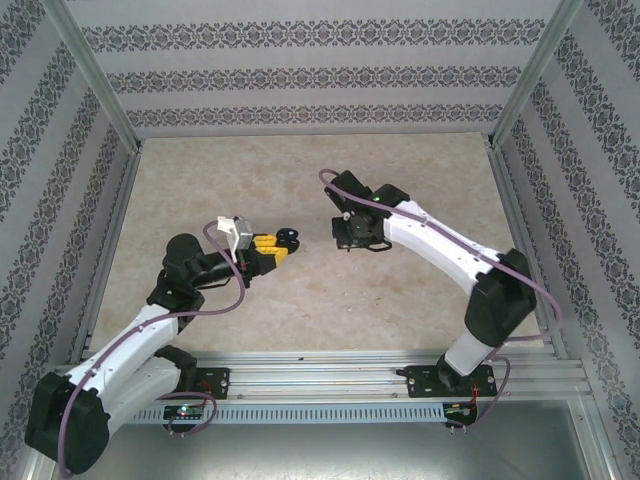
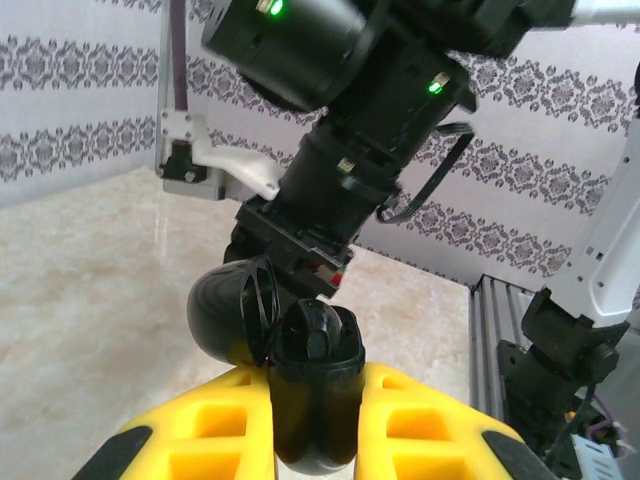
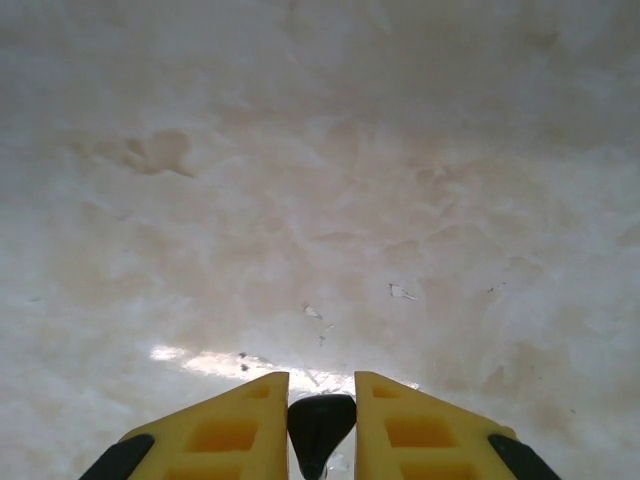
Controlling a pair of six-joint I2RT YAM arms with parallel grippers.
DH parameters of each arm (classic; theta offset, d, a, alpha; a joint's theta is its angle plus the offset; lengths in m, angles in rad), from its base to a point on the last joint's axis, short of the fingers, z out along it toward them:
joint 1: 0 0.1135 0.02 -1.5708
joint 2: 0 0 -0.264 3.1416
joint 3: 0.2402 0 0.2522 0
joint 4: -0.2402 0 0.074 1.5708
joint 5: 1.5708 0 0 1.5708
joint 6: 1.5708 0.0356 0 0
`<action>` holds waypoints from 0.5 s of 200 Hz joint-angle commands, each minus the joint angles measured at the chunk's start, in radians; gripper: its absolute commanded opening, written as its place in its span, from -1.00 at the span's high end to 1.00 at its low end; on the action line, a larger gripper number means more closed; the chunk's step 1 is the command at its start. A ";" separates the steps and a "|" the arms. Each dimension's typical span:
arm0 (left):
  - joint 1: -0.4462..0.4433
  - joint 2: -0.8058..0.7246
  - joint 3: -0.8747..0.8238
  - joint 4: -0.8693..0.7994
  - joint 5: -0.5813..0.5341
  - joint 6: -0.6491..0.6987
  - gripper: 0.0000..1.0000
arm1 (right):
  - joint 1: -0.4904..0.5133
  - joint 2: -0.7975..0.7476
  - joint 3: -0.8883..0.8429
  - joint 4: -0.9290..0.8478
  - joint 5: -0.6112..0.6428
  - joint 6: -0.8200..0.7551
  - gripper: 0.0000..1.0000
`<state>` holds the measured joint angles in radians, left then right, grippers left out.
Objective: Insert wireless bluetooth earbuds into charging case
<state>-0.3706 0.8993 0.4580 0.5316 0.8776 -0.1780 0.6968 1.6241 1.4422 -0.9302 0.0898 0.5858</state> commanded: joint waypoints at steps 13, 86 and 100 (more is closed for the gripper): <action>-0.086 0.040 0.087 0.027 -0.061 0.172 1.00 | 0.043 -0.143 0.051 -0.051 0.114 0.035 0.62; -0.211 0.157 0.079 0.215 -0.297 0.217 1.00 | 0.118 -0.329 0.017 0.066 0.142 0.080 0.62; -0.227 0.163 0.080 0.208 -0.310 0.231 1.00 | 0.142 -0.338 0.014 0.099 0.140 0.088 0.62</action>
<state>-0.5648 1.0573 0.5407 0.6392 0.6292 0.0162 0.8021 1.2903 1.4765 -0.8925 0.2123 0.6430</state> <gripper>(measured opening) 0.173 0.193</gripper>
